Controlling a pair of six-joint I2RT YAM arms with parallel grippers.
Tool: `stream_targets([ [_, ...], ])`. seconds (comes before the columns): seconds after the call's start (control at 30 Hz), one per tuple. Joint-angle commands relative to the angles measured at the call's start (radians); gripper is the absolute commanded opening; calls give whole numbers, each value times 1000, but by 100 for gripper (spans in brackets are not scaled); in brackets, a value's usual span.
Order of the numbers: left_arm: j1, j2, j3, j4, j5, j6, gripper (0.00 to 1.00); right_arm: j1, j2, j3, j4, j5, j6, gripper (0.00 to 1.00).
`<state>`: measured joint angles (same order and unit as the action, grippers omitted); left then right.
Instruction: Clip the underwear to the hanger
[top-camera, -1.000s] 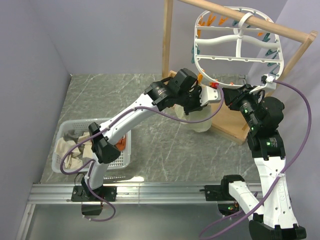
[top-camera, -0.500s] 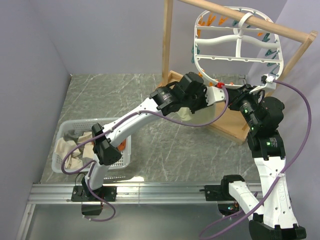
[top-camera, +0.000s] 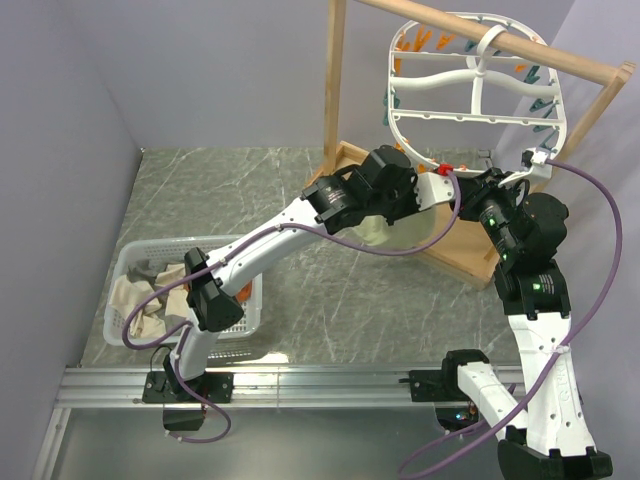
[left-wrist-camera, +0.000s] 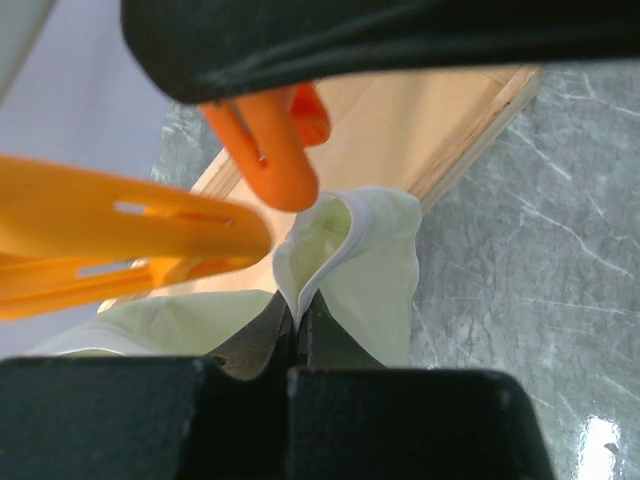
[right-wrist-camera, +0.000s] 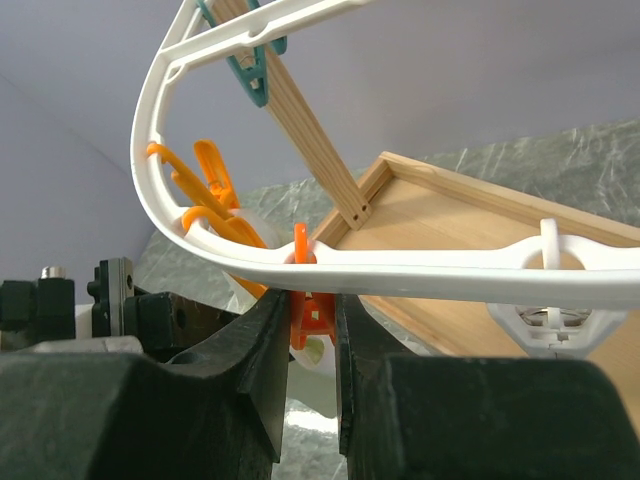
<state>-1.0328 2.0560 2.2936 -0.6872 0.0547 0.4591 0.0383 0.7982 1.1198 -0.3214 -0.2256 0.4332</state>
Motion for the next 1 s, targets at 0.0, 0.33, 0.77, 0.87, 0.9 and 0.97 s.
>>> stream_targets([
  [0.0, -15, -16, 43, 61, -15, 13, 0, -5, 1, -2, -1, -6, -13, 0],
  [0.33, -27, -11, 46, 80, -24, 24, 0, -5, 4, -6, -7, -1, -31, 0],
  [0.77, -29, -17, 49, 94, -29, 35, 0, -5, 4, -11, -8, 0, -54, 0],
  [0.87, -30, -16, 52, 101, -33, 39, 0, -2, 4, -12, -8, 0, -57, 0],
  [0.9, -30, -16, 53, 103, -35, 42, 0, -2, 4, -14, -8, -1, -60, 0],
  [0.97, -30, -17, 53, 104, -33, 44, 0, -3, 6, -15, -8, 0, -62, 0],
])
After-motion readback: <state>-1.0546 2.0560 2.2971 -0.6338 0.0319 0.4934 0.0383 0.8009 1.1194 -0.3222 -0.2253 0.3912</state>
